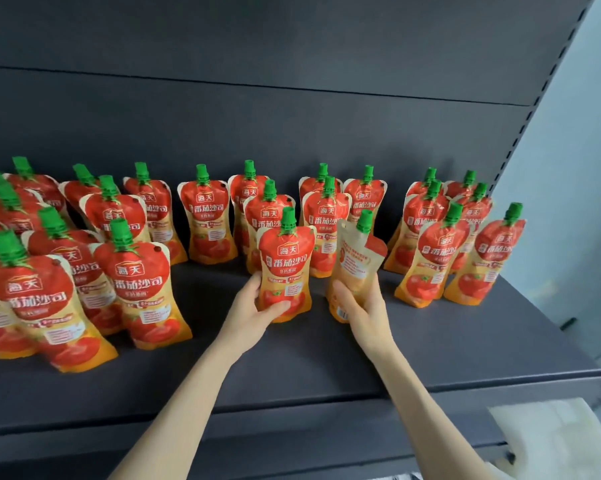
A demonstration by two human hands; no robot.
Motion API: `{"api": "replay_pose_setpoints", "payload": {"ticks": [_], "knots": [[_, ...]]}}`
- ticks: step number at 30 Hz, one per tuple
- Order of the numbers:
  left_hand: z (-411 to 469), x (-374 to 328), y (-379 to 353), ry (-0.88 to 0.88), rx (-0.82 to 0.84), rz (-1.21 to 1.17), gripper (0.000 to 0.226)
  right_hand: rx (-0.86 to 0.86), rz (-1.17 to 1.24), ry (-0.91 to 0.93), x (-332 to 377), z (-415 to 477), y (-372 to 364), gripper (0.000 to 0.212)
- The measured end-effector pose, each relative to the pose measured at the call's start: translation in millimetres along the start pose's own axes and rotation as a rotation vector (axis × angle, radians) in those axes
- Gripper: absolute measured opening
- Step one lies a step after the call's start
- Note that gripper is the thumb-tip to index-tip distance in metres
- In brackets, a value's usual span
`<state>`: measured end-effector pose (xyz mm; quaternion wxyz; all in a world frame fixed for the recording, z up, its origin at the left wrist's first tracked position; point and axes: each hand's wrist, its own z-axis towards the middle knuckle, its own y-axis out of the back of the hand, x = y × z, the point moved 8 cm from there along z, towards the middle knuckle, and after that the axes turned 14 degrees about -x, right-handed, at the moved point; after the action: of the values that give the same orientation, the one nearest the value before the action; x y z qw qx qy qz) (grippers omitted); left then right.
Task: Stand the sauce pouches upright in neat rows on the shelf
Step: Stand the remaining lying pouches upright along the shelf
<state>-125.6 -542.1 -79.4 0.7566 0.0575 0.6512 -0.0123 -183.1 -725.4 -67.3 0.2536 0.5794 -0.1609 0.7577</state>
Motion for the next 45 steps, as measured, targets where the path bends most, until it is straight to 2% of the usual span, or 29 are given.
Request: {"api": "replay_pose_setpoints", "payload": {"ticks": [1, 4, 6, 12, 18, 22, 27, 30, 34, 40, 43, 45], "knots": [[0.6, 1.3, 0.5, 0.002, -0.001, 0.000, 0.052, 0.046, 0.064, -0.054, -1.9, -0.9, -3.0, 0.034], [1.9, 2.5, 1.6, 0.002, -0.001, -0.012, 0.049, 0.115, 0.243, -0.196, -6.6, -0.6, -6.4, 0.056], [2.1, 2.9, 2.3, 0.004, -0.005, -0.017, 0.048, 0.117, 0.262, -0.239, -6.7, -0.9, -5.5, 0.054], [1.8, 2.4, 3.0, 0.011, -0.016, -0.008, 0.049, 0.172, 0.195, -0.139, -3.6, -2.5, -4.9, 0.056], [1.5, 2.7, 3.6, 0.011, -0.023, 0.007, 0.051, 0.237, 0.117, -0.078, -3.2, 1.4, -6.1, 0.070], [1.0, 2.9, 3.9, 0.003, -0.022, -0.007, 0.050, 0.288, 0.098, -0.075, 2.9, 7.8, -8.4, 0.063], [-0.1, 3.6, 5.6, -0.038, -0.053, 0.042, 0.049, 0.112, 0.069, -0.064, -1.8, 17.8, 2.5, 0.038], [0.8, 3.7, 7.9, -0.067, -0.085, 0.077, 0.051, 0.065, 0.069, -0.021, -4.4, 23.8, 5.7, 0.041], [3.8, 5.5, 10.0, -0.079, -0.115, 0.141, 0.054, 0.130, -0.026, -0.019, -16.5, 26.5, 6.8, 0.045], [9.5, -0.6, 9.9, -0.108, -0.109, 0.188, 0.049, 0.085, -0.114, 0.006, -24.7, 35.9, 17.6, 0.038], [9.5, -8.6, 8.4, -0.091, -0.097, 0.111, 0.052, 0.081, -0.122, 0.014, -27.4, 35.7, 18.5, 0.036], [9.8, -21.1, 7.2, -0.091, -0.102, 0.021, 0.046, 0.085, -0.120, 0.022, -26.8, 34.8, 18.1, 0.036]]}}
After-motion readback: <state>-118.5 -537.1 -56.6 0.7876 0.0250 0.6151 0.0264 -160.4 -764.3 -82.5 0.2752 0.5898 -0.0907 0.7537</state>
